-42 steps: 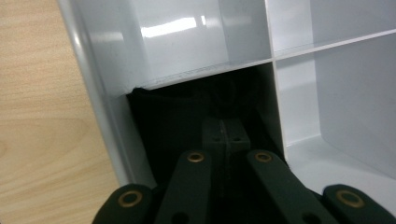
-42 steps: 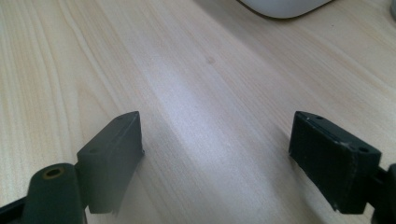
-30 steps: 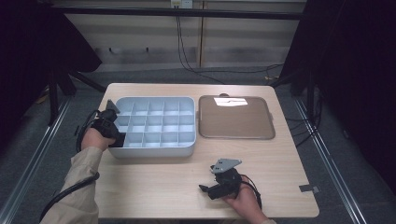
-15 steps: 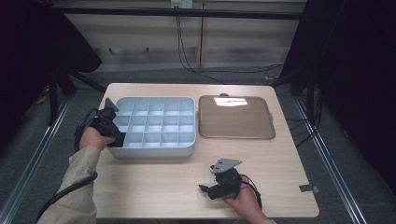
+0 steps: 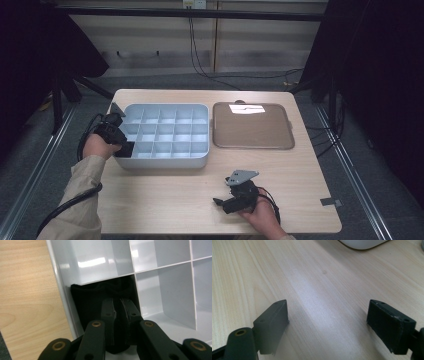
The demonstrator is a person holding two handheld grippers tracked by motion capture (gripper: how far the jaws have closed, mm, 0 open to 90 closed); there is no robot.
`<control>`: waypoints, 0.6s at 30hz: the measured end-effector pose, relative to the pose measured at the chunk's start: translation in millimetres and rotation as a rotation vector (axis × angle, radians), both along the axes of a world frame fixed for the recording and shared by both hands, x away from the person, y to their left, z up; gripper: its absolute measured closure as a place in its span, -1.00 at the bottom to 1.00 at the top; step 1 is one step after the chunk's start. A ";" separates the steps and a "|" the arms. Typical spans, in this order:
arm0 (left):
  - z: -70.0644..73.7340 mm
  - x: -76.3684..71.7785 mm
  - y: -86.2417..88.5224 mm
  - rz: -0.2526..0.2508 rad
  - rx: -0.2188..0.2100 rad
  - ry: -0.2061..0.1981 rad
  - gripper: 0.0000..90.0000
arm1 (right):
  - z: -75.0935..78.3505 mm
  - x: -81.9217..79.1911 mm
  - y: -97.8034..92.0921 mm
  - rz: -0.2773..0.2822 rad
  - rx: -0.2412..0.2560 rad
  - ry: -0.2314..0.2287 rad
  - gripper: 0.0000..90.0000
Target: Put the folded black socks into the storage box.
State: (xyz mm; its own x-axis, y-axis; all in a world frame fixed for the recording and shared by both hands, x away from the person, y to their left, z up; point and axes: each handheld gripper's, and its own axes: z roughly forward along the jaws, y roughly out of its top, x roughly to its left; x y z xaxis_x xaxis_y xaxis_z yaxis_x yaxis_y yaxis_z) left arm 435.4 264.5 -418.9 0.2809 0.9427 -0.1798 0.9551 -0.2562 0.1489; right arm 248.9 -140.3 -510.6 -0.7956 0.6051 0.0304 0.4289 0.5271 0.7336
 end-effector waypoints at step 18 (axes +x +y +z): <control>20.7 -3.9 3.0 -0.006 -0.016 -0.032 0.56 | 0.1 -0.1 0.0 -0.001 0.001 0.002 -0.62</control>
State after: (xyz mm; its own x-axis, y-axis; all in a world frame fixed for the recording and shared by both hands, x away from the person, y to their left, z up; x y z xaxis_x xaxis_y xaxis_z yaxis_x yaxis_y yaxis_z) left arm 431.5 267.5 -398.2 0.2926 0.9380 -0.1861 0.9482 -0.2593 0.1835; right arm 248.8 -140.2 -510.5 -0.7950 0.6058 0.0326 0.4311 0.5262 0.7330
